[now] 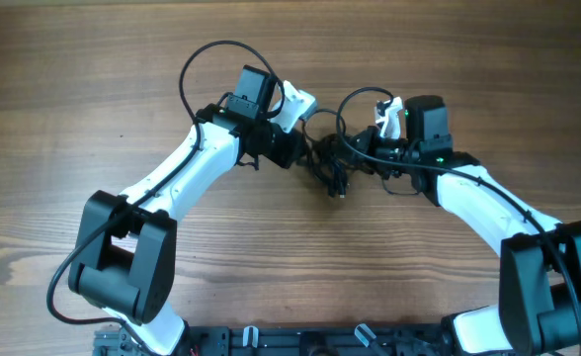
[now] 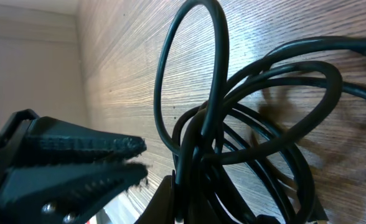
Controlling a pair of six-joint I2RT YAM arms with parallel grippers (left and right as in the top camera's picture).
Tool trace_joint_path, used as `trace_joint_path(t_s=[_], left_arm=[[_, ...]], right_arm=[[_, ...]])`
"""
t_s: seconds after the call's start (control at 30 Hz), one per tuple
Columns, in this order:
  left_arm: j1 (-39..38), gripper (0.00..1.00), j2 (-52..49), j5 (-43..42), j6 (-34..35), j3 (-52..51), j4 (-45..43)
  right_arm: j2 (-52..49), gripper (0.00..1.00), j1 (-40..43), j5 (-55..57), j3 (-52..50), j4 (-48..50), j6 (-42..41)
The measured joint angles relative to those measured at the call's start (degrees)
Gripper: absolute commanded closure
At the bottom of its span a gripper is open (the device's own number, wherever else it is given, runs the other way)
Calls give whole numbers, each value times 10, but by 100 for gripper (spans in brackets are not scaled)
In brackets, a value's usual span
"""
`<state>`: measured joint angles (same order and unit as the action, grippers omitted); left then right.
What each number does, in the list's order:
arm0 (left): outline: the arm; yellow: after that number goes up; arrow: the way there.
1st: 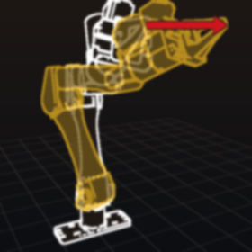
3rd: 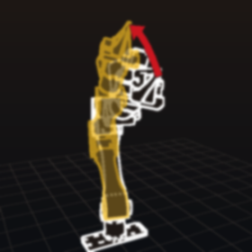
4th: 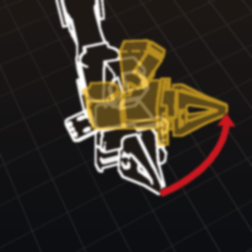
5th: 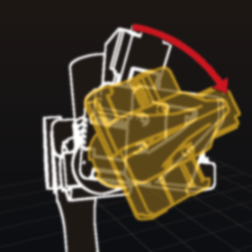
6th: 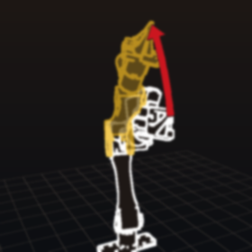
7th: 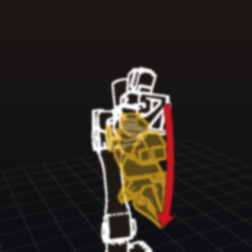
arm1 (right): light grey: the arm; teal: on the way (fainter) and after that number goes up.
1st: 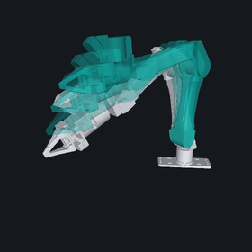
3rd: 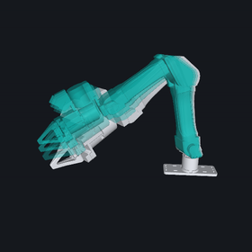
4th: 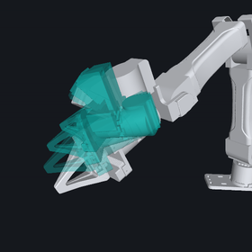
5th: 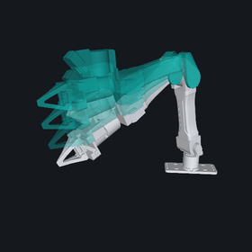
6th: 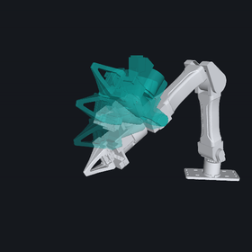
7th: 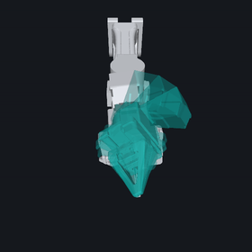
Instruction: Untangle cables
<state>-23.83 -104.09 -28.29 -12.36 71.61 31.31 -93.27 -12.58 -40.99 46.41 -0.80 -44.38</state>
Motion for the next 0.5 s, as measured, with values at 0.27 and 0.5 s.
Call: trace_joint_path(t_s=[0.27, 0.5], left_arm=[[0, 64, 0, -31, -48, 0, 21], [0, 64, 0, -45, -70, 0, 21]], right_arm=[[0, 96, 0, -1, 0, 0, 1], [0, 96, 0, -1, 0, 0, 1]])
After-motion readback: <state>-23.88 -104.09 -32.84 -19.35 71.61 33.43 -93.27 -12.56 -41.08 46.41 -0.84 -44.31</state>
